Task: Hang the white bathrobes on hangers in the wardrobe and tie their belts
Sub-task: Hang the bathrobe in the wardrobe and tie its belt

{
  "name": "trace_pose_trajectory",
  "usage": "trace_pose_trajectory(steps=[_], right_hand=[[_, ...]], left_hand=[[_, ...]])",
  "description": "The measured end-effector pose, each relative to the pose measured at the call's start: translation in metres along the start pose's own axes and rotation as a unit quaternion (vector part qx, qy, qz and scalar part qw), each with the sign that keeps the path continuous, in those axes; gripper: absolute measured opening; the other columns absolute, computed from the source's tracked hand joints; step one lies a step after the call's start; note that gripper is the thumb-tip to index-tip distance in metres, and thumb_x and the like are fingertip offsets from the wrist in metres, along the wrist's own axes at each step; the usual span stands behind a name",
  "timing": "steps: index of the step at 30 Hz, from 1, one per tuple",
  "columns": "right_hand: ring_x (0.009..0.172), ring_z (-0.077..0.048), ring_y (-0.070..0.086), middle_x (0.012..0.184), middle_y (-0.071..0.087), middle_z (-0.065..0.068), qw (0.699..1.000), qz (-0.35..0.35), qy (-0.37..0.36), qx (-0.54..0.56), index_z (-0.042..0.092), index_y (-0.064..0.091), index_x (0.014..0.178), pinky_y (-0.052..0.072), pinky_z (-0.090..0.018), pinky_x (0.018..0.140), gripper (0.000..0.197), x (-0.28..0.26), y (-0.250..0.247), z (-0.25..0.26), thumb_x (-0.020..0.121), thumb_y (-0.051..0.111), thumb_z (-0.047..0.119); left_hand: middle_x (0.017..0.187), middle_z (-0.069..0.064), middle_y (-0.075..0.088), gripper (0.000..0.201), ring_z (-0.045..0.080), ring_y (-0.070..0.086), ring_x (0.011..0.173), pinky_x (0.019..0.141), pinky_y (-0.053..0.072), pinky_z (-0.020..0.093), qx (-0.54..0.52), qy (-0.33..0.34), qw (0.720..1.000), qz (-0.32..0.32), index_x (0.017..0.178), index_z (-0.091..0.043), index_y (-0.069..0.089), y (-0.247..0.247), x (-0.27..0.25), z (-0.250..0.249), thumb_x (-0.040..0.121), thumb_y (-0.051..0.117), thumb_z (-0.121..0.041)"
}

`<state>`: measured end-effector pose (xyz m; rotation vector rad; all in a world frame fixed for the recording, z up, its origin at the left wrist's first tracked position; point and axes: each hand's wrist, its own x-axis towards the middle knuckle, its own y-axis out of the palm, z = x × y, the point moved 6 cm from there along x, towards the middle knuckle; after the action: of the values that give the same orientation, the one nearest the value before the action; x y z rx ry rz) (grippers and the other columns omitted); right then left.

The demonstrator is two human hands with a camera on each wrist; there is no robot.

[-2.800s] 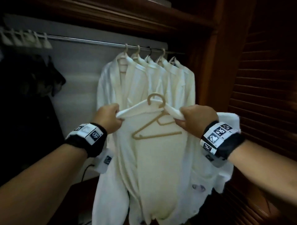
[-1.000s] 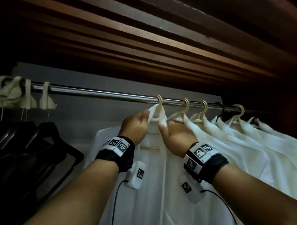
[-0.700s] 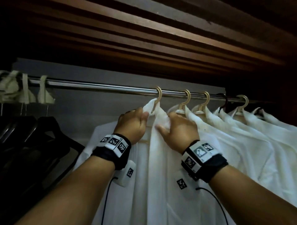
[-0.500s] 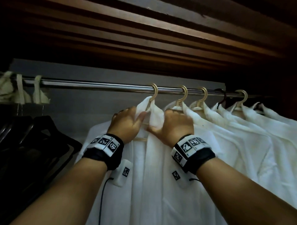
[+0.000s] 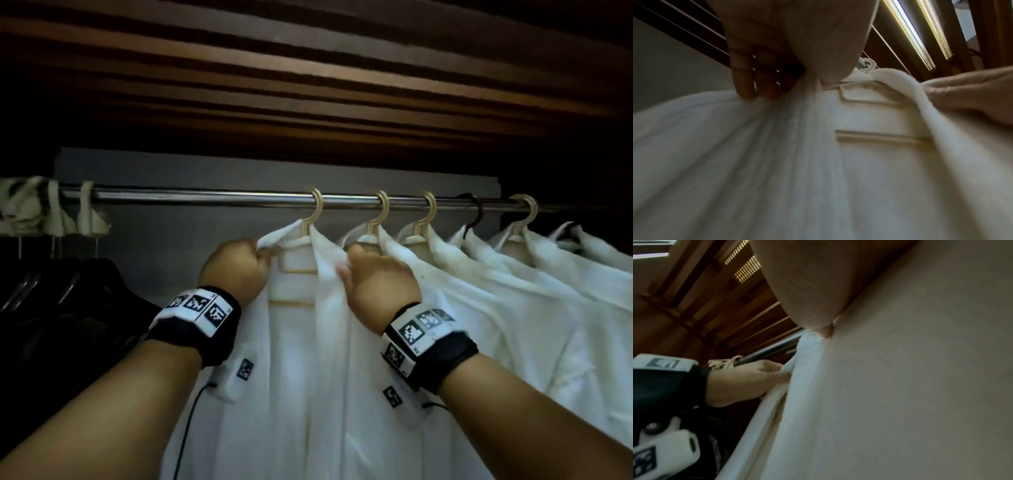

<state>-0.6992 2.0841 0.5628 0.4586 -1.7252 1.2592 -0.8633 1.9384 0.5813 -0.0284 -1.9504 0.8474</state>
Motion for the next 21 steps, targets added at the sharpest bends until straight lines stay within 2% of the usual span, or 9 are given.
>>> trace_pose_trajectory(steps=[2, 5, 8, 11, 13, 15, 18, 19, 21], right_hand=[[0.083, -0.027, 0.062, 0.097, 0.063, -0.003, 1.000, 0.000, -0.006, -0.002, 0.020, 0.048, 0.104, 0.043, -0.035, 0.069, 0.026, 0.001, 0.001, 0.002, 0.098, 0.037, 0.044], [0.079, -0.026, 0.061, 0.094, 0.063, -0.002, 1.000, -0.019, -0.011, 0.019, 0.020, 0.050, 0.101, 0.042, -0.034, 0.067, 0.021, -0.008, 0.002, 0.000, 0.095, 0.045, 0.040], [0.071, -0.029, 0.061, 0.088, 0.064, -0.006, 1.000, -0.025, 0.002, 0.011, 0.014, 0.055, 0.107, 0.045, -0.036, 0.063, 0.029, -0.029, 0.014, -0.011, 0.088, 0.059, 0.036], [0.069, -0.034, 0.061, 0.087, 0.064, -0.012, 0.999, -0.042, 0.023, 0.006, 0.008, 0.058, 0.106, 0.048, -0.040, 0.064, 0.033, -0.050, 0.032, -0.023, 0.085, 0.064, 0.033], [0.078, -0.036, 0.061, 0.095, 0.062, -0.013, 0.998, -0.052, 0.029, 0.015, 0.007, 0.057, 0.112, 0.047, -0.042, 0.071, 0.040, -0.053, 0.034, -0.024, 0.084, 0.065, 0.034], [0.094, -0.037, 0.056, 0.111, 0.056, -0.015, 0.997, -0.062, 0.045, 0.017, 0.008, 0.049, 0.128, 0.044, -0.045, 0.082, 0.053, -0.057, 0.034, -0.024, 0.085, 0.062, 0.037], [0.131, -0.040, 0.036, 0.148, 0.035, -0.019, 0.996, -0.074, 0.042, -0.013, 0.010, 0.023, 0.152, 0.022, -0.055, 0.108, 0.079, -0.081, 0.039, -0.012, 0.085, 0.061, 0.030], [0.143, -0.040, 0.020, 0.158, 0.020, -0.020, 0.997, -0.074, 0.021, -0.022, 0.011, 0.018, 0.154, 0.010, -0.057, 0.114, 0.083, -0.095, 0.044, -0.005, 0.086, 0.062, 0.025], [0.148, -0.036, -0.011, 0.161, -0.012, -0.018, 0.999, -0.009, -0.025, -0.033, 0.011, 0.007, 0.155, -0.008, -0.057, 0.117, 0.089, -0.131, 0.062, 0.009, 0.086, 0.061, 0.023]], left_hand=[[0.098, 0.020, 0.068, 0.042, 0.040, 0.062, 0.092, 0.072, 0.044, 0.037, -0.017, 0.040, 0.999, -0.015, 0.087, -0.012, 0.064, -0.009, 0.002, -0.028, 0.088, 0.034, -0.042], [0.095, 0.010, 0.068, 0.027, 0.032, 0.060, 0.085, 0.071, 0.044, 0.034, 0.001, 0.085, 0.996, 0.042, 0.076, -0.024, 0.052, -0.004, -0.005, -0.050, 0.089, 0.034, -0.039], [0.093, 0.005, 0.066, 0.019, 0.030, 0.062, 0.092, 0.073, 0.038, 0.029, -0.007, 0.048, 0.996, 0.073, 0.093, -0.020, 0.060, 0.008, -0.015, -0.032, 0.094, 0.048, -0.035], [0.078, -0.005, 0.056, 0.021, 0.023, 0.058, 0.075, 0.067, 0.040, 0.030, -0.057, 0.030, 0.996, 0.066, 0.081, -0.023, 0.049, 0.025, -0.034, -0.016, 0.087, 0.062, -0.038], [0.084, -0.005, 0.053, 0.029, 0.019, 0.055, 0.075, 0.068, 0.044, 0.031, -0.069, 0.008, 0.995, 0.073, 0.086, -0.024, 0.046, 0.039, -0.051, -0.006, 0.079, 0.071, -0.037], [0.091, -0.006, 0.053, 0.037, 0.015, 0.056, 0.077, 0.070, 0.046, 0.030, -0.084, -0.031, 0.991, 0.097, 0.096, -0.025, 0.046, 0.056, -0.072, 0.005, 0.077, 0.075, -0.036], [0.097, -0.007, 0.055, 0.038, 0.013, 0.057, 0.079, 0.071, 0.042, 0.026, -0.117, -0.059, 0.978, 0.162, 0.104, -0.022, 0.047, 0.085, -0.115, 0.021, 0.081, 0.074, -0.034], [0.100, -0.007, 0.055, 0.036, 0.014, 0.058, 0.080, 0.072, 0.042, 0.025, -0.121, -0.059, 0.974, 0.182, 0.105, -0.022, 0.047, 0.094, -0.131, 0.026, 0.082, 0.073, -0.034], [0.101, -0.008, 0.055, 0.033, 0.014, 0.059, 0.078, 0.073, 0.042, 0.026, -0.124, -0.059, 0.968, 0.212, 0.106, -0.023, 0.048, 0.110, -0.167, 0.038, 0.084, 0.070, -0.034]])
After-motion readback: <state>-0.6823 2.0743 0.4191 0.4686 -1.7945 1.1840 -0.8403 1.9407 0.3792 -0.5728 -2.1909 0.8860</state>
